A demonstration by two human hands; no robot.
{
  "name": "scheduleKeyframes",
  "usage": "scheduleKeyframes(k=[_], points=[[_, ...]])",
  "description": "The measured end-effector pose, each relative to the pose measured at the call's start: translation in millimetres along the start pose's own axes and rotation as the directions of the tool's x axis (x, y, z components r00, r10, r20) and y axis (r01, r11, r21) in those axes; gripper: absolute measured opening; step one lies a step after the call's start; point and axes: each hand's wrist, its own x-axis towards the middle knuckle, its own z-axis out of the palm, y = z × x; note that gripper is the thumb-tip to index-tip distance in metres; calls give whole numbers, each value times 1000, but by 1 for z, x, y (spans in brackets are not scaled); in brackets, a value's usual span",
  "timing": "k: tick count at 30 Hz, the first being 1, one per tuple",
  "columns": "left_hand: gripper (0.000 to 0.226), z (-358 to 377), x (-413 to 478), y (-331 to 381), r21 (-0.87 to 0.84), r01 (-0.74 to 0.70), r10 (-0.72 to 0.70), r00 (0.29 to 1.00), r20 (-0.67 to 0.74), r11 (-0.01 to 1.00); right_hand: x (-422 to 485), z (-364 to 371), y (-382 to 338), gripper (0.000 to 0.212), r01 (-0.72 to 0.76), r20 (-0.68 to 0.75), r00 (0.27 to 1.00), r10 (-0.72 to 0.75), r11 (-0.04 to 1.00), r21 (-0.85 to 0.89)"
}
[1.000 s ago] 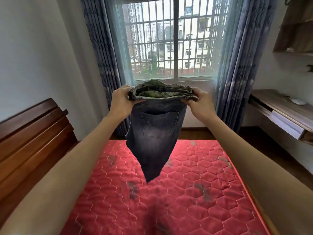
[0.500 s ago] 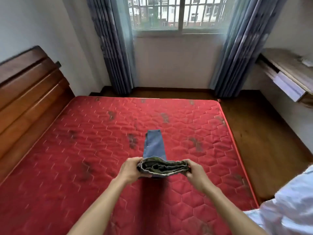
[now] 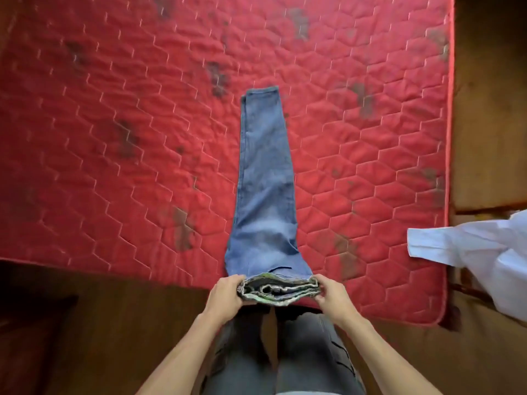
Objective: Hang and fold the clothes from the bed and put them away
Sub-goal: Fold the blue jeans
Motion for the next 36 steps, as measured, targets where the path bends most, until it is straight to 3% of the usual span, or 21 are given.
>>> scheduleKeyframes(k=[4, 8, 15, 20, 22, 24, 27, 32, 36], points=[[27, 16, 33, -24, -80, 118, -119, 993, 1, 990, 33, 13, 7, 39, -19, 5, 1000, 19, 999, 26], [27, 7, 87, -29, -271, 132, -161, 983, -89, 954, 88, 19, 2, 34, -42, -37, 998, 47, 991, 125], [20, -1, 210, -45, -290, 110, -174, 963, -205, 951, 217, 37, 7, 25, -79, -156, 980, 122, 963, 258], [42, 26, 250, -71, -129, 281, -308, 887, -343, 951, 256, 71, 30, 43, -200, -264, 935, 235, 968, 152], [60, 35, 241, -68, -166, 367, -403, 830, -386, 915, 245, 89, 31, 58, -286, -325, 890, 319, 947, 146], [70, 42, 230, -67, -209, 418, -467, 814, -347, 884, 229, 102, 32, 68, -373, -277, 862, 424, 902, 219], [65, 48, 213, -75, -193, 477, -511, 833, -213, 857, 215, 106, 39, 62, -515, -96, 826, 556, 812, 275], [66, 54, 189, -94, -74, 516, -516, 856, 22, 853, 194, 104, 55, 48, -564, 77, 825, 560, 805, 182], [63, 63, 166, -103, -105, 508, -500, 861, 89, 855, 165, 114, 67, 32, -580, 192, 814, 548, 756, 303]])
